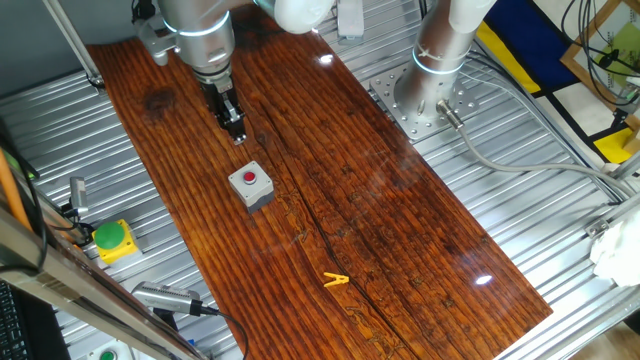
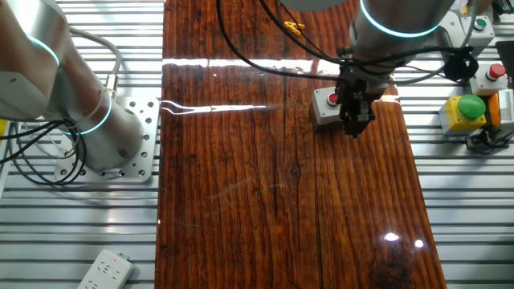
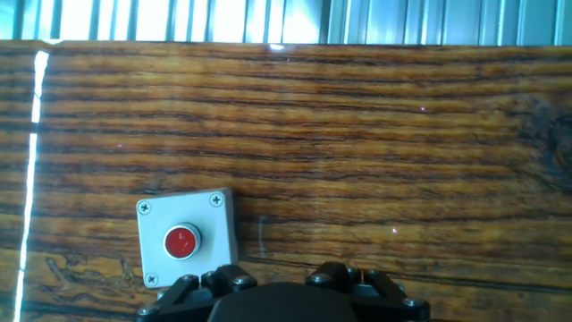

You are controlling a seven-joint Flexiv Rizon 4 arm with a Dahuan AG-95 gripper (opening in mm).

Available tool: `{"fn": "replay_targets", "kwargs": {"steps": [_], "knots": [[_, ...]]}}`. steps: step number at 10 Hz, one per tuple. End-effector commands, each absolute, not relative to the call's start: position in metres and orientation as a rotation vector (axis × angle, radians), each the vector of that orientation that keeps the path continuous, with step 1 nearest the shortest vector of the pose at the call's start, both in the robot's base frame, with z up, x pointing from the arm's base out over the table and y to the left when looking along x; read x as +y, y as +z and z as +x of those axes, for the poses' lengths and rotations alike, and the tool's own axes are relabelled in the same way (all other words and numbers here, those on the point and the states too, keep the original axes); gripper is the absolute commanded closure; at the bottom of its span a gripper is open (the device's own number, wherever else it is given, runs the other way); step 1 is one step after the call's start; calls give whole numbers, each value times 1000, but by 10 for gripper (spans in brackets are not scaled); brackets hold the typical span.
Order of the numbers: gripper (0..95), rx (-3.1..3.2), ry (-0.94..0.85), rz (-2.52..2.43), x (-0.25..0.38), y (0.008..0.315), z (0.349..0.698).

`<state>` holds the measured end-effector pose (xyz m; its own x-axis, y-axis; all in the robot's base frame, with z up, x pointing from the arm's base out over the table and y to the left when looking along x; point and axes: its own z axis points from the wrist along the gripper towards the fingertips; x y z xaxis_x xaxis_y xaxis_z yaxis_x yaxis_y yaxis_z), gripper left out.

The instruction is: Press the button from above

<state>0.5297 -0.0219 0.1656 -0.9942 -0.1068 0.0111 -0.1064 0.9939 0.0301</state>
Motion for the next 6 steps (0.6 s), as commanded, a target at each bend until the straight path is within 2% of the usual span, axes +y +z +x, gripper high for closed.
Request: {"fn": "replay_targets", "kwargs": {"steps": [1, 6], "knots": [[380, -3119, -45, 282, -22, 165, 531], [380, -3139, -56, 104, -22, 165, 531]]}}
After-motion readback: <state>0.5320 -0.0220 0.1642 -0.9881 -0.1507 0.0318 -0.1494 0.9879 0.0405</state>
